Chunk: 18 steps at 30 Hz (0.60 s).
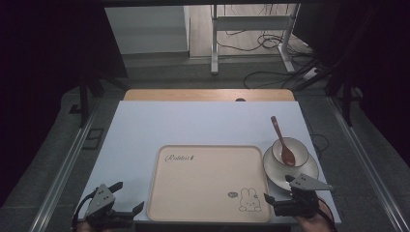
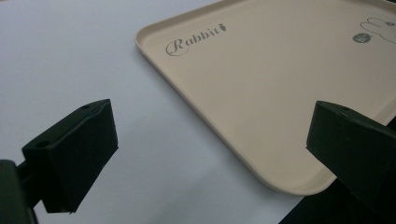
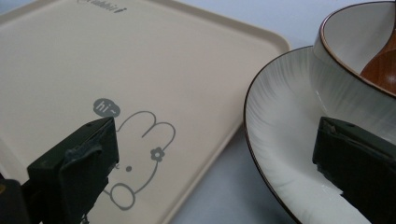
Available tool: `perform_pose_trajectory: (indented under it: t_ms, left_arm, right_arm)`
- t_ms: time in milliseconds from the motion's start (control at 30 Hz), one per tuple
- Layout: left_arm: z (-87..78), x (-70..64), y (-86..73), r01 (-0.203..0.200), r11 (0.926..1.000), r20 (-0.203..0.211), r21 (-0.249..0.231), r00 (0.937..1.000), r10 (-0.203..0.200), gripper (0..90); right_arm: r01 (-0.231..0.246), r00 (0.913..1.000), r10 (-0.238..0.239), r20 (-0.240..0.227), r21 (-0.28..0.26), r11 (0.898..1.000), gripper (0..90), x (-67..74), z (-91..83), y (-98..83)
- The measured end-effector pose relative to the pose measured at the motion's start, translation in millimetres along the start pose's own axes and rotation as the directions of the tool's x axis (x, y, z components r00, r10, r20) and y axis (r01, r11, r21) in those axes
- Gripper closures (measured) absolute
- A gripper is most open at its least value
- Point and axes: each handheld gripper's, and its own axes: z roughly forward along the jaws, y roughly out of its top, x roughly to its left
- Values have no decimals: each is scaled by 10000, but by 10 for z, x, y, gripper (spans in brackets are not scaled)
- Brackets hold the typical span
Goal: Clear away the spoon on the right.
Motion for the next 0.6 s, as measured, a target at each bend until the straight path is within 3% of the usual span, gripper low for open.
perform_pose_trajectory:
  t_ms: [233, 600]
  left_arm:
    - [3, 3, 1, 28, 10000, 10, 20, 10000, -28, 15]
    - [-1, 6, -1, 58, 10000, 2, -17, 10000, -58, 15]
  right_arm:
    - [267, 9994, -270, -199, -131, 9996, 7, -5, 27, 56]
    - [19, 9996, -26, -274, -240, 9997, 7, -43, 91, 170]
